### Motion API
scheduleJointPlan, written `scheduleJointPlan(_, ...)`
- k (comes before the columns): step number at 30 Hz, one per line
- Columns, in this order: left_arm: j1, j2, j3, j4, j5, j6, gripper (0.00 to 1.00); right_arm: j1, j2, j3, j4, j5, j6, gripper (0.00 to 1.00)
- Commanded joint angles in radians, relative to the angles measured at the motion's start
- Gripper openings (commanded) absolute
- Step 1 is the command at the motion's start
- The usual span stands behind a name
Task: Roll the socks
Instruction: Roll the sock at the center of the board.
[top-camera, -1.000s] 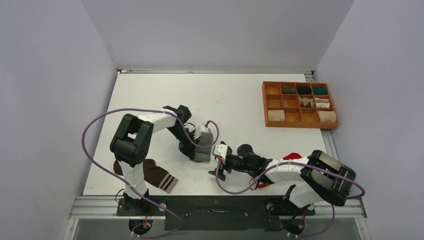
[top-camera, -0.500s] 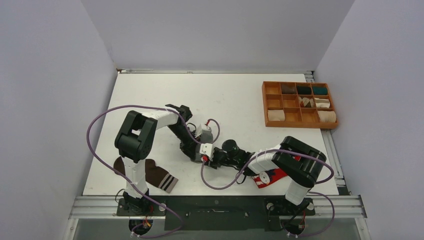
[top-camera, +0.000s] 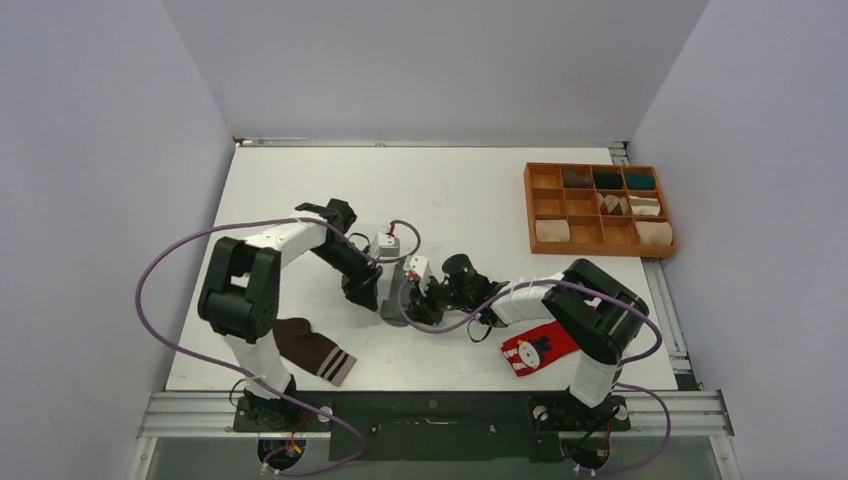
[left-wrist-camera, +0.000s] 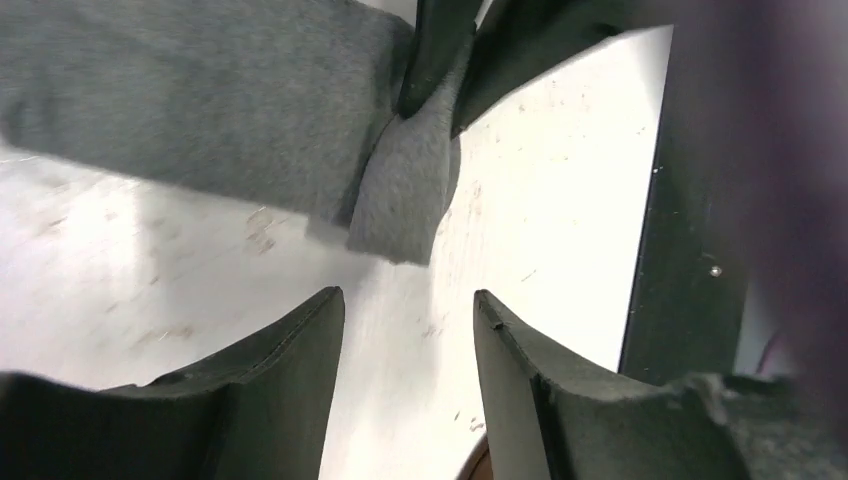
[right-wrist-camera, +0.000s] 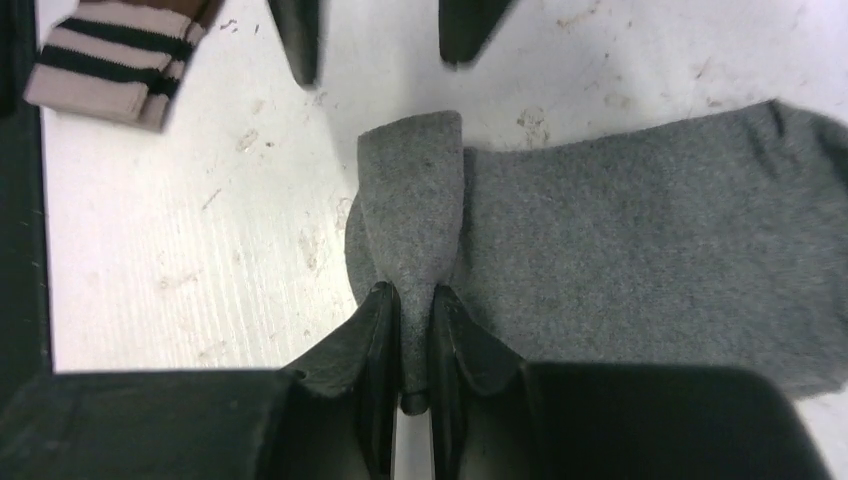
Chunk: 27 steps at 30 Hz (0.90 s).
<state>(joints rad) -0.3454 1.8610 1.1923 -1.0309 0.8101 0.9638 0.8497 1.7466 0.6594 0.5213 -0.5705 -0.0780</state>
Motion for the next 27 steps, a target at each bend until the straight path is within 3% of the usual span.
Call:
scheduleJointPlan(1,0.027,-0.202,-0.065,0.086,0.018,0.120,0.48,-0.083,0.097,0.074,-0.196,-0.204,0.232,0.05)
scheduleJointPlan(5,-0.012,-0.302,-0.169,0.249,-0.068,0.117,0.52,-0.140,0.163,0.097,-0.170,-0.295,0.361,0.05)
scheduleJointPlan(10,-0.169,-0.368,-0.279,0.471,-0.284,0.145,0.56,-0.198,0.251,0.146,-0.134,-0.359,0.513,0.05)
scheduleJointPlan(21,-0.302,-0.268,-0.315,0.539,-0.414,0.211,0.56,-0.234,0.352,0.208,-0.144,-0.391,0.564,0.05)
scheduleJointPlan(27,-0.316,-0.245,-0.319,0.500,-0.401,0.207,0.56,-0.245,0.377,0.218,-0.114,-0.385,0.611,0.05)
